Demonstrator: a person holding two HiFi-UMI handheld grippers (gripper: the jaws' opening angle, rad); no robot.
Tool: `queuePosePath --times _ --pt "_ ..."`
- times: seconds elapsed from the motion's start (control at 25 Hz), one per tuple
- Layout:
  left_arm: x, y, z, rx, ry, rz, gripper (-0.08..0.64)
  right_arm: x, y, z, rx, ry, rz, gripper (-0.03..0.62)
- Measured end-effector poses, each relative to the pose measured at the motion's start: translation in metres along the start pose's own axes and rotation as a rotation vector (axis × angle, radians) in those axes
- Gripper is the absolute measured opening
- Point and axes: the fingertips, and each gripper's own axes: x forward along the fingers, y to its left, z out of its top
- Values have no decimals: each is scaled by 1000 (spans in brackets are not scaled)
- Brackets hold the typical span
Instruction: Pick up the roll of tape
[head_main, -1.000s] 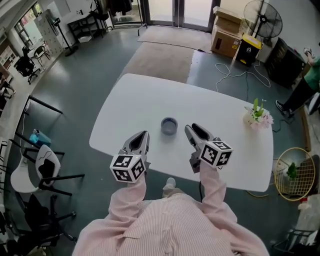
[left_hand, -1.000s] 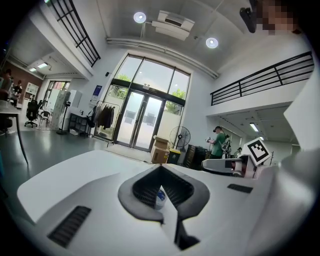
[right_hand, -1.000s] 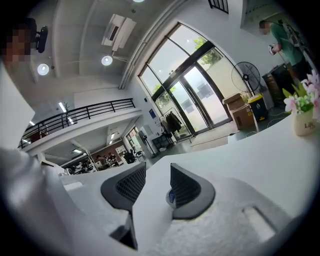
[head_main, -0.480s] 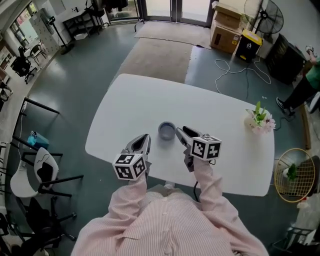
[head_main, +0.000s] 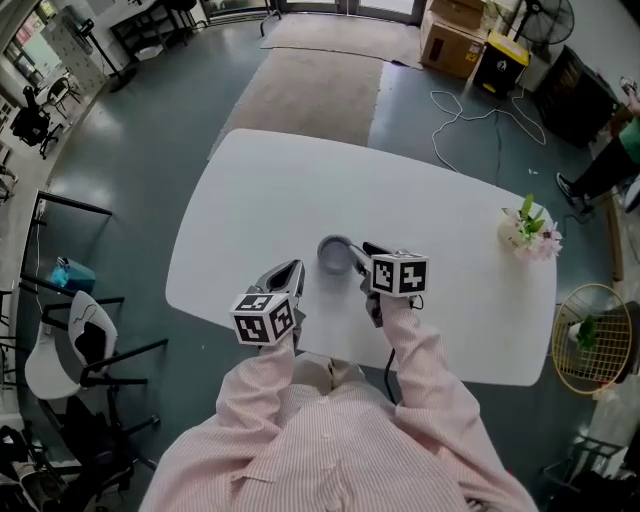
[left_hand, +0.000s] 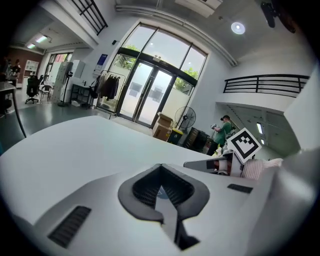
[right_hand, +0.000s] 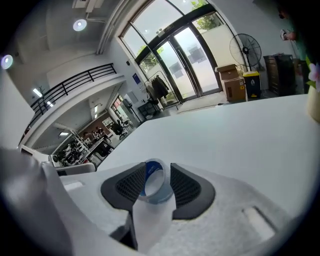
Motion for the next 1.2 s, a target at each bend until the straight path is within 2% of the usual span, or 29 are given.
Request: queuePosePath --times 0.32,0.64,0.76,1.2 --pt "33 14 -12 -42 62 -8 2 32 -18 -15 24 95 -44 147" --pt "49 25 -26 -77 109 0 2 55 -26 -21 -5 194 -87 145" --pt "50 28 -30 -87 121 4 2 59 -29 -23 -12 225 -109 126" --pt "51 33 -29 -81 124 4 2 59 -34 -21 -37 237 -162 100"
